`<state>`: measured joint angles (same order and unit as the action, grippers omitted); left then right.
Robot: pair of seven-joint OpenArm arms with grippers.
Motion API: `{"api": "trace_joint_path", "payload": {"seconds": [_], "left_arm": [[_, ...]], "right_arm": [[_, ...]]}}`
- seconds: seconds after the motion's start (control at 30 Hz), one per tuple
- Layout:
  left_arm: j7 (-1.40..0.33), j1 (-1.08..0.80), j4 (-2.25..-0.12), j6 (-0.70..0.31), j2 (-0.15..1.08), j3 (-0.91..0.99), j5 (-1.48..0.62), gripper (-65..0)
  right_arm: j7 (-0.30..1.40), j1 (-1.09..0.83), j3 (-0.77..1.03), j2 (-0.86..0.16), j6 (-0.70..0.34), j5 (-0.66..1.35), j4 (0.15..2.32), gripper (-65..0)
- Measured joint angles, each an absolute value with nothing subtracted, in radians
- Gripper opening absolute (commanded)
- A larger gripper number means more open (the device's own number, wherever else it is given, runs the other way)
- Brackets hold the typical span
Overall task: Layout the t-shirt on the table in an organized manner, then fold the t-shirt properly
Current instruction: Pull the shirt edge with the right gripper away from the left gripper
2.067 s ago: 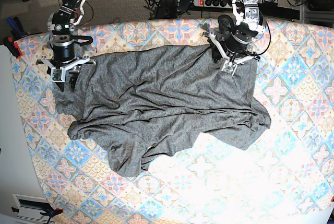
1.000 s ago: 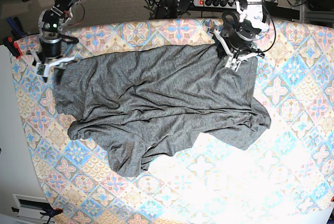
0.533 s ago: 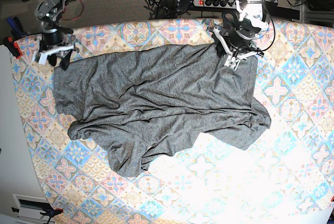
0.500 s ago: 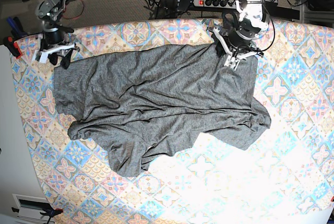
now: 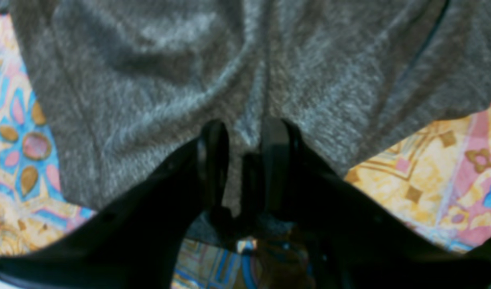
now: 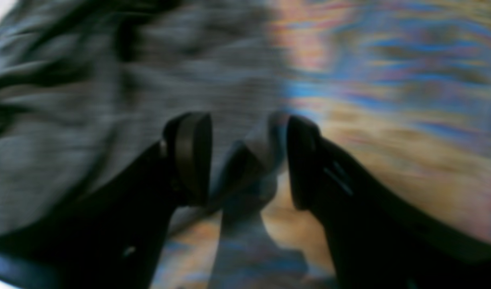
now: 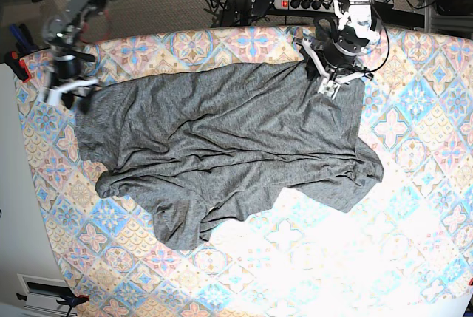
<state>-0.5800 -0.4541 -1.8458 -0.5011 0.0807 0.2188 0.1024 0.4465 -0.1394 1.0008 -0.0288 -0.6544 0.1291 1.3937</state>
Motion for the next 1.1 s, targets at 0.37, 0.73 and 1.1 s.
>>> {"api": "trace_joint_path", "payload": {"seconds": [0.37, 0.73, 1.1], "left_arm": [[-0.580, -0.451, -1.846, -0.501, 0.078, 0.218, 0.102, -48.1], [-0.580, -0.452, -1.846, -0.501, 0.078, 0.218, 0.102, -48.1], [-0.580, -0.457, -1.846, -0.501, 0.078, 0.222, 0.102, -48.1]], "right_arm": [[0.448, -0.142, 0.944, -0.043, -0.655, 0.130, 1.382, -36.6], [0.427, -0.147, 0.764, -0.045, -0.655, 0.136, 1.346, -36.6], [0.400, -0.188, 0.661, -0.054, -0.644, 0.154, 1.351, -57.7]]}}
